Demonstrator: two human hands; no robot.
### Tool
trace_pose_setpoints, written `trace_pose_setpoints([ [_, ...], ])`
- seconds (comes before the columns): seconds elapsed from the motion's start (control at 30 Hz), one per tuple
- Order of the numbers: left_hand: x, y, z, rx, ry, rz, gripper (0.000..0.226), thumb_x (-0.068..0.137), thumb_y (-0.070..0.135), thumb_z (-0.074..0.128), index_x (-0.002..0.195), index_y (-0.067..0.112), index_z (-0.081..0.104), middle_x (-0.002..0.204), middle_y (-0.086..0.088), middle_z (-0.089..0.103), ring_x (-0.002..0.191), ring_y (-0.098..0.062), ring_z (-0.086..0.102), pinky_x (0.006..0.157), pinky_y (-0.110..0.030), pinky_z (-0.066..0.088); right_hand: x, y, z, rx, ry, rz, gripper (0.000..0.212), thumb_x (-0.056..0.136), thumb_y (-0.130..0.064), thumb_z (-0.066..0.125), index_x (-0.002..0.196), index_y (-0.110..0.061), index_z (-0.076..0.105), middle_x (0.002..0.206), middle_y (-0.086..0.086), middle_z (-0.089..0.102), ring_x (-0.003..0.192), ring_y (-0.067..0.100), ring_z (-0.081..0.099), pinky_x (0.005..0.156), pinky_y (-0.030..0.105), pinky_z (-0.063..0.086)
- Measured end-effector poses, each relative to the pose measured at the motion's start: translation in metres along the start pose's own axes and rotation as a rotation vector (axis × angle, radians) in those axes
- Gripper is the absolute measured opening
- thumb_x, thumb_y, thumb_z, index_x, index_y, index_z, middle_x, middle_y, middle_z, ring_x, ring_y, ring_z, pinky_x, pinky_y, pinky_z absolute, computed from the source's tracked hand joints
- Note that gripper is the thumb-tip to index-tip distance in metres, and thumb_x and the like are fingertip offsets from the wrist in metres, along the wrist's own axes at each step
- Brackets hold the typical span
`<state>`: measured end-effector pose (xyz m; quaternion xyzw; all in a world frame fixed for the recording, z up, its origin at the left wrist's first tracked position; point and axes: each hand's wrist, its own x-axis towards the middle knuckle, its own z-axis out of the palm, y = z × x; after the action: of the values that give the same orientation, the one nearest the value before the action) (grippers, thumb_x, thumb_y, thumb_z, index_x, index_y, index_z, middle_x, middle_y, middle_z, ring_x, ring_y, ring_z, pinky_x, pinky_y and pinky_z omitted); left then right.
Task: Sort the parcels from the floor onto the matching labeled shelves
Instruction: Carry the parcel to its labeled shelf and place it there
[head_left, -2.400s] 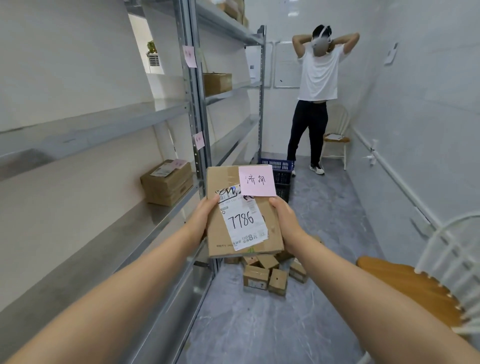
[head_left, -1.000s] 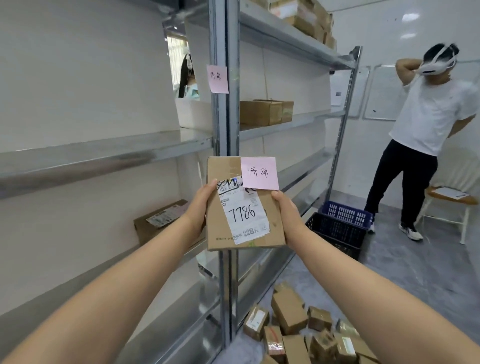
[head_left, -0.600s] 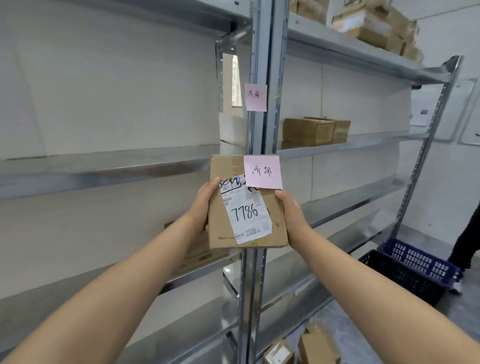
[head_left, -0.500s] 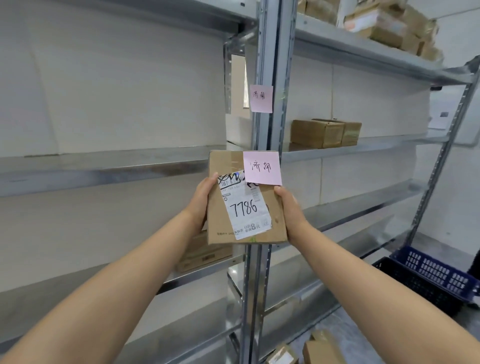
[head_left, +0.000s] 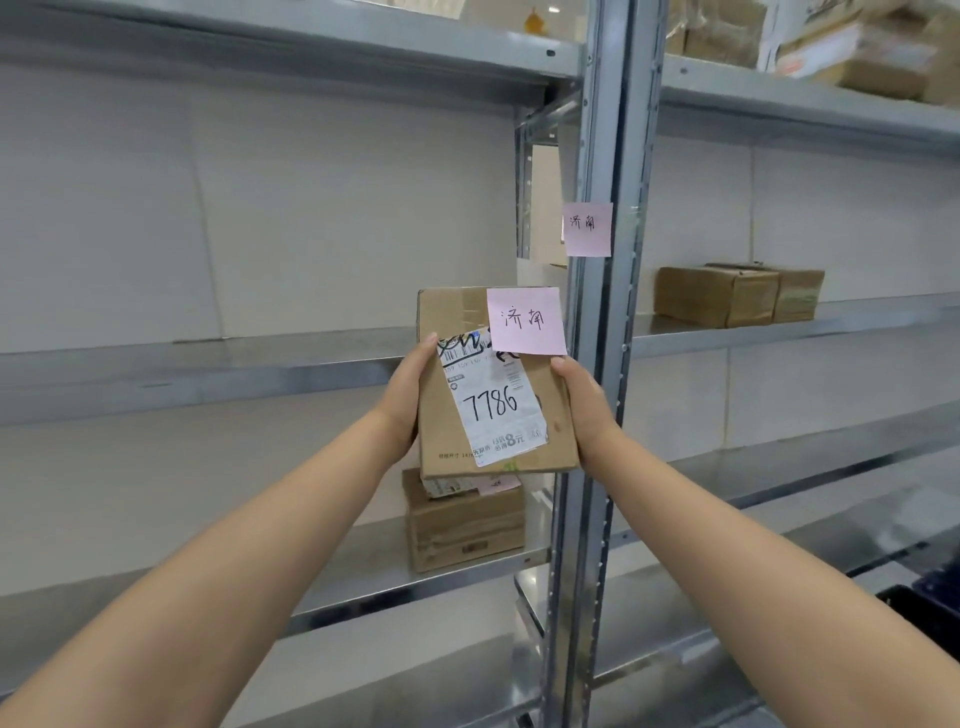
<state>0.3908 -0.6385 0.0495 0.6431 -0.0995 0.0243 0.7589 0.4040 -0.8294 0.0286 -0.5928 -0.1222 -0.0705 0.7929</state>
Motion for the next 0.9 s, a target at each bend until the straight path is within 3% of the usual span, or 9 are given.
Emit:
trace_pose_setpoints([
  [0.1, 0.000, 0.011, -0.009, 0.060, 0.037, 0.020, 0.040, 0.096, 0.047, 0.036, 0.094, 0.025, 0.069, 0.085, 0.004, 0.077, 0.080, -0.015, 0.071, 0.080, -0.033, 0.053, 0.011, 0.000, 0.009, -0.001, -0.036, -0.016, 0.025, 0.079, -0.034, 0.051, 0.095, -0.020, 0.064, 0.089, 0.007, 0.072, 0.079, 0.025, 0.066, 0.077, 0.039, 0.053],
  [0.27, 0.005, 0.030, -0.025, 0.108, 0.103, 0.071, 0.049, 0.086, 0.055, 0.043, 0.114, 0.022, 0.065, 0.113, -0.004, 0.071, 0.108, -0.027, 0.064, 0.099, -0.043, 0.046, 0.025, -0.001, 0.024, -0.024, -0.085, -0.019, 0.023, 0.083, -0.034, 0.051, 0.097, -0.023, 0.065, 0.089, 0.005, 0.073, 0.083, 0.027, 0.066, 0.086, 0.046, 0.052],
  [0.43, 0.018, 0.050, -0.028, 0.167, 0.088, 0.100, 0.056, 0.085, 0.056, 0.047, 0.125, 0.019, 0.059, 0.118, -0.006, 0.069, 0.107, -0.026, 0.066, 0.092, -0.041, 0.051, 0.038, -0.011, 0.031, -0.002, -0.125, -0.033, 0.023, 0.094, -0.029, 0.043, 0.100, -0.020, 0.064, 0.092, 0.007, 0.070, 0.081, 0.025, 0.066, 0.077, 0.038, 0.053],
  [0.53, 0.026, 0.061, -0.030, 0.217, 0.042, 0.117, 0.065, 0.074, 0.064, 0.056, 0.130, 0.032, 0.051, 0.125, -0.002, 0.065, 0.113, -0.025, 0.064, 0.094, -0.047, 0.052, 0.049, -0.021, 0.028, -0.014, -0.168, -0.009, 0.024, 0.097, -0.027, 0.039, 0.099, -0.019, 0.061, 0.092, 0.008, 0.069, 0.080, 0.024, 0.065, 0.072, 0.035, 0.053],
  [0.6, 0.031, 0.067, -0.031, 0.224, 0.055, 0.146, 0.058, 0.077, 0.061, 0.057, 0.128, 0.037, 0.048, 0.119, 0.002, 0.066, 0.100, -0.017, 0.068, 0.085, -0.042, 0.058, 0.057, -0.027, 0.022, -0.028, -0.204, 0.025, 0.025, 0.097, -0.030, 0.039, 0.098, -0.019, 0.061, 0.089, 0.006, 0.070, 0.075, 0.021, 0.067, 0.067, 0.031, 0.054],
  [0.67, 0.035, 0.072, -0.030, 0.218, 0.087, 0.176, 0.040, 0.089, 0.051, 0.051, 0.124, 0.032, 0.050, 0.093, 0.005, 0.062, 0.062, -0.002, 0.065, 0.055, -0.023, 0.056, 0.064, -0.031, 0.016, -0.052, -0.254, 0.068, 0.027, 0.096, -0.033, 0.039, 0.099, -0.019, 0.061, 0.089, 0.006, 0.070, 0.073, 0.019, 0.068, 0.064, 0.028, 0.055],
  [0.7, 0.036, 0.073, -0.029, 0.214, 0.108, 0.174, 0.031, 0.092, 0.046, 0.048, 0.119, 0.031, 0.051, 0.083, 0.007, 0.056, 0.050, 0.001, 0.059, 0.049, -0.019, 0.050, 0.067, -0.033, 0.013, -0.071, -0.275, 0.092, 0.028, 0.096, -0.035, 0.039, 0.099, -0.019, 0.062, 0.089, 0.006, 0.070, 0.072, 0.019, 0.068, 0.063, 0.028, 0.055],
  [0.8, 0.040, 0.073, -0.027, 0.189, 0.166, 0.126, 0.012, 0.092, 0.041, 0.050, 0.096, 0.032, 0.055, 0.080, 0.005, 0.051, 0.059, -0.007, 0.056, 0.063, -0.026, 0.050, 0.077, -0.033, 0.006, -0.103, -0.313, 0.153, 0.032, 0.089, -0.044, 0.046, 0.098, -0.018, 0.064, 0.089, 0.007, 0.071, 0.074, 0.022, 0.068, 0.070, 0.032, 0.054],
  [0.9, 0.045, 0.068, -0.023, 0.170, 0.246, 0.093, 0.015, 0.090, 0.043, 0.052, 0.092, 0.029, 0.057, 0.082, 0.004, 0.055, 0.071, -0.014, 0.054, 0.073, -0.032, 0.048, 0.087, -0.031, 0.001, -0.109, -0.331, 0.182, 0.036, 0.079, -0.047, 0.051, 0.097, -0.019, 0.065, 0.091, 0.008, 0.072, 0.081, 0.026, 0.066, 0.080, 0.039, 0.050],
])
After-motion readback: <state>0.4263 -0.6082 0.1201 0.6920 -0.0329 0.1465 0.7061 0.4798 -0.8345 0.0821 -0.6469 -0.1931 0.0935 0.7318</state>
